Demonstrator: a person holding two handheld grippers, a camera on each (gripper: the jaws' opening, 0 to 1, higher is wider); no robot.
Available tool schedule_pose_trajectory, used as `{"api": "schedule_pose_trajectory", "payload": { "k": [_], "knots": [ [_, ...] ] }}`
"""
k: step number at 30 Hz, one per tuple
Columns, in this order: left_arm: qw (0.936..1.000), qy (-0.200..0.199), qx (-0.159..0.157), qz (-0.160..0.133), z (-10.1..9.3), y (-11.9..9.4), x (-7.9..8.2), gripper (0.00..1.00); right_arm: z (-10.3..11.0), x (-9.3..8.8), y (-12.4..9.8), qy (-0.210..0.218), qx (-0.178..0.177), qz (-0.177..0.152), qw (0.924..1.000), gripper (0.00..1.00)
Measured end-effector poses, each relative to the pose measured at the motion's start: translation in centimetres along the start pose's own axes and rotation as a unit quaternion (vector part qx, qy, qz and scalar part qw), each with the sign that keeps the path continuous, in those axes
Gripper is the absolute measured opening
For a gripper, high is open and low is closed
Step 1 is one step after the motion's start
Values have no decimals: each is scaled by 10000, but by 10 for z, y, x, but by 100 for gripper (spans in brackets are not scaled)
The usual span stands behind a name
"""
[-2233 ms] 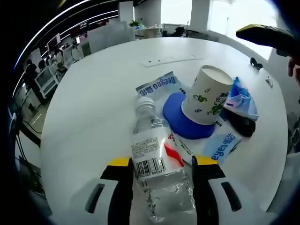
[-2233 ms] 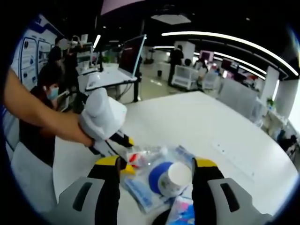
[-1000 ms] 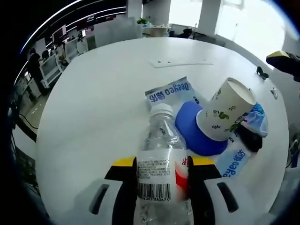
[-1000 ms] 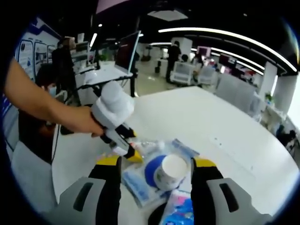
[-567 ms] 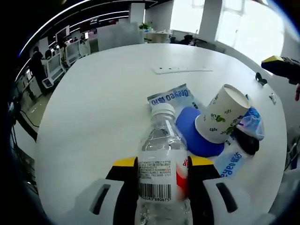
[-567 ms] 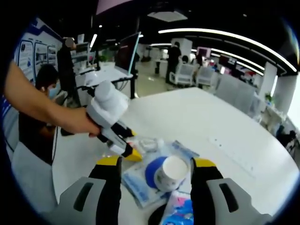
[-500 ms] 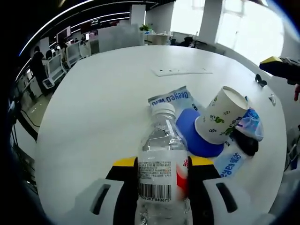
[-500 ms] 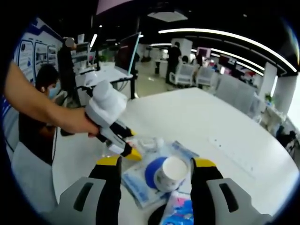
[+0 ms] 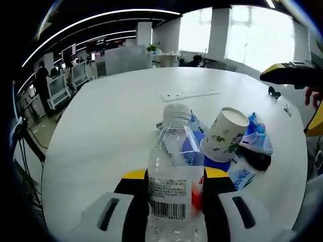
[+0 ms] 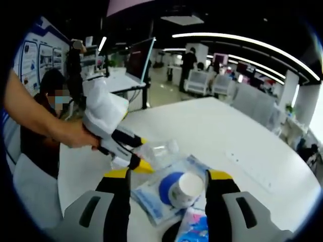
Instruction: Arrange the tabletop items into an orderly group along one side of the table until the central work area is clear of visible clutter.
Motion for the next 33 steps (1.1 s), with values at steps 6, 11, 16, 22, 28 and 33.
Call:
{"api": "schedule_pose_trajectory", "payload": {
  "k": [6, 11, 16, 22, 28, 33],
  "knots": [
    [9994, 171, -35, -294, -8, -10, -1, 39, 3, 4, -5, -49, -37, -25, 10000, 56],
    [9986, 278, -57, -452, -13, -18, -3, 39, 7, 7, -9, -80, -72, -88, 9999, 56],
    [9974, 345, -6, -629, -14, -24, -7, 39, 10, 11, -14, -141, -96, -112, 9998, 56],
    [9963, 495, 32, -703, -19, -31, -12, 39, 13, 15, -19, -170, -133, -158, 9996, 56],
    [9949, 472, 104, -889, -22, -41, -19, 39, 18, 18, -22, -238, -125, -191, 9995, 56],
    [9940, 360, 143, -1023, -23, -47, -23, 39, 22, 21, -23, -279, -110, -203, 9993, 56]
  ]
}}
Point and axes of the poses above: the point that each gripper's makers call its tool centre point, and the gripper's own axes: y roughly forward along the fingers, z roughly to its left, x roughly out of its top, the point moved 9 cm from there along -y, roughly backward along the fingers, and after that the axes turned 3 degrees about y, right-handed, at the moved point
